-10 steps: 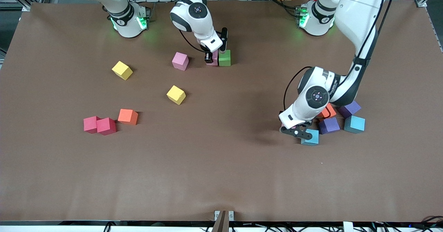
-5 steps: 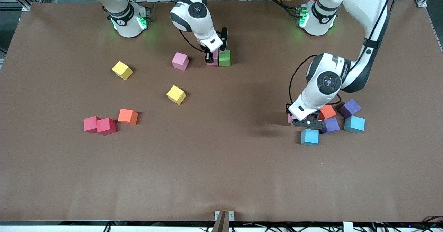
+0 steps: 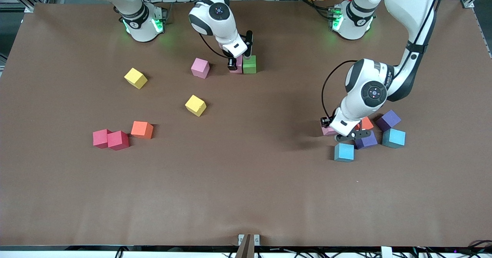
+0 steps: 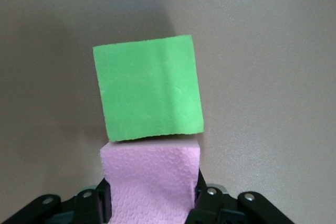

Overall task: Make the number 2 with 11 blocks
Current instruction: 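Grasp the lilac cube with the left gripper while the right gripper releases pink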

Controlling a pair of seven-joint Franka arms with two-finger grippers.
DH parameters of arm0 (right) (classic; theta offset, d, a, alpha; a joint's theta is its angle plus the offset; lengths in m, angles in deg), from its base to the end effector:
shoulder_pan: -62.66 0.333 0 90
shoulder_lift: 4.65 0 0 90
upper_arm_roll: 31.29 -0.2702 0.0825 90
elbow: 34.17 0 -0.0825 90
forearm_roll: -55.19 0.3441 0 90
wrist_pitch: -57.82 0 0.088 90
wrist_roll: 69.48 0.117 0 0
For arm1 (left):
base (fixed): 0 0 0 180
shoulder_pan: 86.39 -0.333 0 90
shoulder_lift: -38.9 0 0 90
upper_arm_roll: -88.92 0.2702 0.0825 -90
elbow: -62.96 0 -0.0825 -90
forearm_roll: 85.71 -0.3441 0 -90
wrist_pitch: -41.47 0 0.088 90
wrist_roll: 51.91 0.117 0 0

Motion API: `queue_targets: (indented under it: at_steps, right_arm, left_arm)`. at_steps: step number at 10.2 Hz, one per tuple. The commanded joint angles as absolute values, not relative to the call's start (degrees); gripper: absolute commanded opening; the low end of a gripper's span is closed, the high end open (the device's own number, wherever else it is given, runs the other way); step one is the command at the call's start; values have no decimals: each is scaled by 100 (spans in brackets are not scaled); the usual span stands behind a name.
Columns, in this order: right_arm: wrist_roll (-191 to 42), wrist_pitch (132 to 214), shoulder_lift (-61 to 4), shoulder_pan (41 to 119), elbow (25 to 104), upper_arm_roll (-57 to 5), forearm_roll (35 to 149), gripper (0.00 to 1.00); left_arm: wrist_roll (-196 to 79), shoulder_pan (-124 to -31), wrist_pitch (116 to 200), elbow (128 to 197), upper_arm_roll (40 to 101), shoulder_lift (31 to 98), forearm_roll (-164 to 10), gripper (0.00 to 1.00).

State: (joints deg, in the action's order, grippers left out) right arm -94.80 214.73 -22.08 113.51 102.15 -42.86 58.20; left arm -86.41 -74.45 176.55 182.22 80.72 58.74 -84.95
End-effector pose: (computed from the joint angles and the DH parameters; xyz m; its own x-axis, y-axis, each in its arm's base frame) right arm 0.2203 0.4276 0.1849 0.0997 0.9912 0.0875 0.9941 -0.0955 -0.0509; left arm 0.5038 -0.1855 0.2321 0.9609 0.2625 -0.0878 0.2643 -0.9644 0.0090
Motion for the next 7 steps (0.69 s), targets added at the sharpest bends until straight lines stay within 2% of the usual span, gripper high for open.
queue_targets:
  at_steps: [1, 3, 6, 7]
  right_arm:
    - [-9303, 21717, -2373, 11487, 10259, -4210, 5801, 52]
    - [-9268, 21726, -2373, 11478, 10241, -4210, 5801, 100]
    - [-9259, 21708, -2346, 11417, 10224, -4210, 5801, 100]
    - [-9259, 21656, -2294, 11399, 10224, -4210, 5801, 100]
  left_arm:
    - [-9678, -7663, 17656, 18889, 7733, 5132, -8360, 41]
    - [-10696, -7671, 17656, 19084, 7532, 4875, -8360, 39]
    - [-12543, -8119, 17656, 19129, 6654, 4875, -8412, 39]
    - [-12895, -8137, 17656, 19128, 6564, 4883, -8430, 39]
